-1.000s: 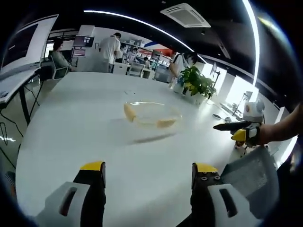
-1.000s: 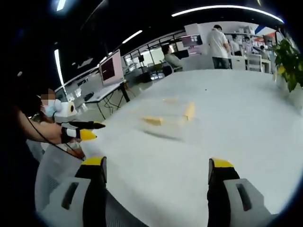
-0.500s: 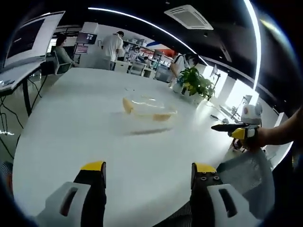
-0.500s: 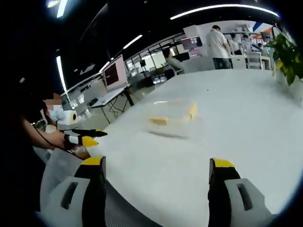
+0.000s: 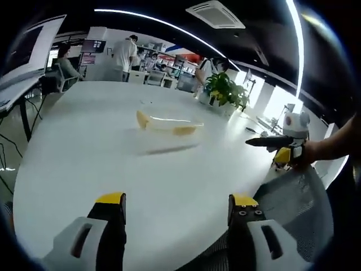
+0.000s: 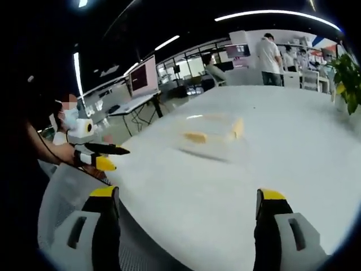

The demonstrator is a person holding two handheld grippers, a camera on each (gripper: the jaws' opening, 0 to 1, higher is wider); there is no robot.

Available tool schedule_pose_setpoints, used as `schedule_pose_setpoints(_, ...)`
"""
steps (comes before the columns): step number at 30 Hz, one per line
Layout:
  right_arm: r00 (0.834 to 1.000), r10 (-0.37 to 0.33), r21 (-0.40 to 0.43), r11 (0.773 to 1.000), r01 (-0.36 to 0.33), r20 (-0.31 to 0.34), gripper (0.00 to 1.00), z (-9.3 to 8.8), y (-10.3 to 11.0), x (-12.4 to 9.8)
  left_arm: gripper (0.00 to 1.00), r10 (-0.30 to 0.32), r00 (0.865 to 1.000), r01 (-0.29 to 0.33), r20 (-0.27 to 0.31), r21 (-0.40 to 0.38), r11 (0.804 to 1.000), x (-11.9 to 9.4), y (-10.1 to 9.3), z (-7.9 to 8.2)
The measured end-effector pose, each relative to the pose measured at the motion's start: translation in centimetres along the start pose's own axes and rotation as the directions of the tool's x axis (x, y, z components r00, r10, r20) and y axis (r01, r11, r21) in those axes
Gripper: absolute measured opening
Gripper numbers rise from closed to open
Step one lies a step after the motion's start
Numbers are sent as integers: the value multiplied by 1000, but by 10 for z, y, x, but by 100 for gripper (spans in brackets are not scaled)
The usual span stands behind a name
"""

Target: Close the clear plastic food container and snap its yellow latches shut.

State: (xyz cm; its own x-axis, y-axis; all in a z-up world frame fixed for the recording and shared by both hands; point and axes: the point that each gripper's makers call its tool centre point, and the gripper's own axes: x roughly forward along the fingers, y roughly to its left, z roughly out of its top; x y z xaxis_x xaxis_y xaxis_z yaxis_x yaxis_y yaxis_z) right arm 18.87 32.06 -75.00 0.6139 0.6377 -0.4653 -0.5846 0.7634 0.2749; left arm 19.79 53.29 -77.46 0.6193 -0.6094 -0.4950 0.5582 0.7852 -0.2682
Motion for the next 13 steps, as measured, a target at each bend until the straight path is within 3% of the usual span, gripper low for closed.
schedule_pose_setpoints(5,1000,5,-18,1000,-5,-18,99,-4,2,2,75,-3,1000,4,-7,45,999,1,-2,0)
schedule_pose_setpoints(13,999,0,-15,1000,-1,-42,99,-10,1,4,76,-1,999,4,-45,57,998,3,0,-9)
